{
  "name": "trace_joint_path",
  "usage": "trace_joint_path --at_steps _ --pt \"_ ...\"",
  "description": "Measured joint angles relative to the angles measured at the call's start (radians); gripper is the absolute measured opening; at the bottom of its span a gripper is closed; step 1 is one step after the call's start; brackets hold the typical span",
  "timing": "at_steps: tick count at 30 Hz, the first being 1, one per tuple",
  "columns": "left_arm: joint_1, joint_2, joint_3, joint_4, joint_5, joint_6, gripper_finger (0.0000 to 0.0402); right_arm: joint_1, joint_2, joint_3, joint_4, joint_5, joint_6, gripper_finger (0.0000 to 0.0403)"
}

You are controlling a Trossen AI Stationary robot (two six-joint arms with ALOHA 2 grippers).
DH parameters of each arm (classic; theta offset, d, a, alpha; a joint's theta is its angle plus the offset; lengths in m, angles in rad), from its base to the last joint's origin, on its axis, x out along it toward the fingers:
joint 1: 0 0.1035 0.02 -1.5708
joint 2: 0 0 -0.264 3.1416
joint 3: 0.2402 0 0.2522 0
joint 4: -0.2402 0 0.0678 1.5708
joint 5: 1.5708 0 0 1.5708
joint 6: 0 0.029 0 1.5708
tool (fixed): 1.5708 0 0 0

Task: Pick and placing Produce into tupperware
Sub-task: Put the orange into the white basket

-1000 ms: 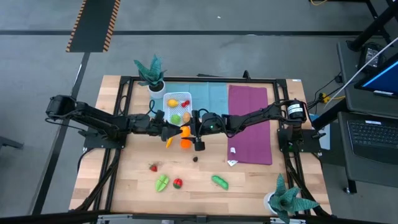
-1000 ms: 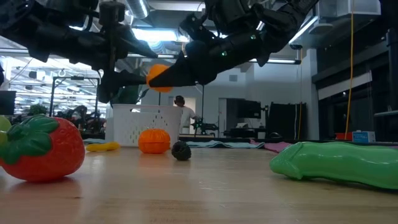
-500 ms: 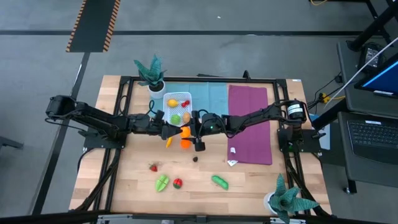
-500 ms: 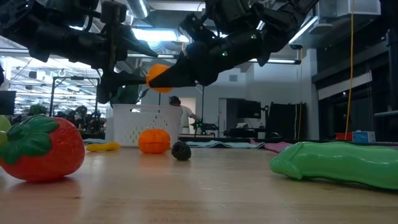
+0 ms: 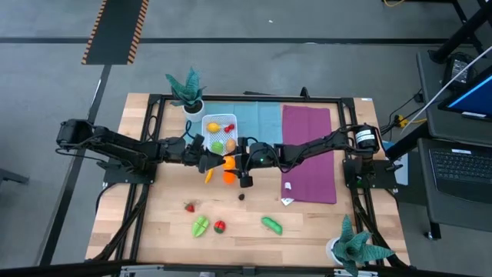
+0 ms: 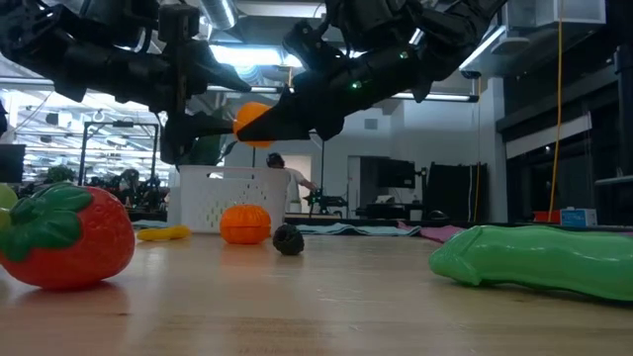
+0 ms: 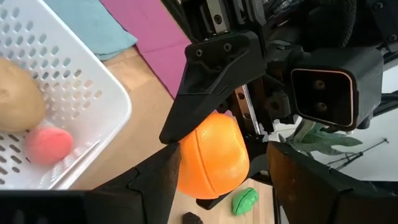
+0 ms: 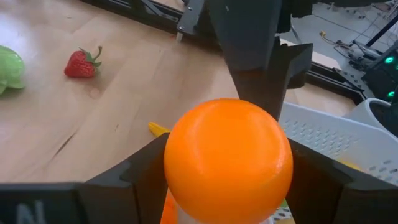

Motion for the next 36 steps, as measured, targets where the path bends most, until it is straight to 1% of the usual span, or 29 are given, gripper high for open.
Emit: trace_joint_path --at_steps 4,8,10,13,15,19,21,27,33,36 --pt "0.007 -0.001 0.0 0.001 0.0 0.002 0.0234 0.0 -0.004 0.0 0.0 0.001 0.0 0.0251" --pt "0.037 -0.002 0.0 0.009 0.012 0.002 0.0234 0.005 -0.017 0.001 -0.013 0.016 0.002 0.0251" --pt "0.061 -0.003 0.001 0.009 0.049 0.004 0.0234 0.014 -0.02 0.002 -0.02 0.049 0.001 0.0251" --pt "0.106 -0.007 0.0 -0.001 0.079 0.005 0.0234 0.028 -0.022 0.006 -0.013 0.02 -0.005 0.0251" --pt "0.13 -0.009 0.0 -0.001 0.123 0.005 0.0234 0.034 -0.023 0.006 -0.018 0.008 -0.004 0.0251" --pt "0.175 -0.024 0.0 0.0 0.181 0.0 0.0234 0.039 -0.023 0.006 -0.021 0.028 -0.003 0.0251" --pt "0.176 -0.026 0.0 -0.005 0.205 -0.002 0.0234 0.041 -0.023 0.005 -0.023 0.027 -0.003 0.0251" --pt "0.156 -0.027 0.0 -0.003 0.226 -0.031 0.0234 0.032 -0.023 0.003 0.005 0.06 -0.012 0.0251" --pt "0.106 -0.027 0.0 -0.003 0.205 -0.076 0.0234 0.021 -0.022 0.003 0.012 0.058 -0.013 0.0251" --pt "0.077 -0.027 0.0 -0.003 0.159 -0.077 0.0234 0.015 -0.022 0.003 0.019 0.06 -0.012 0.025"
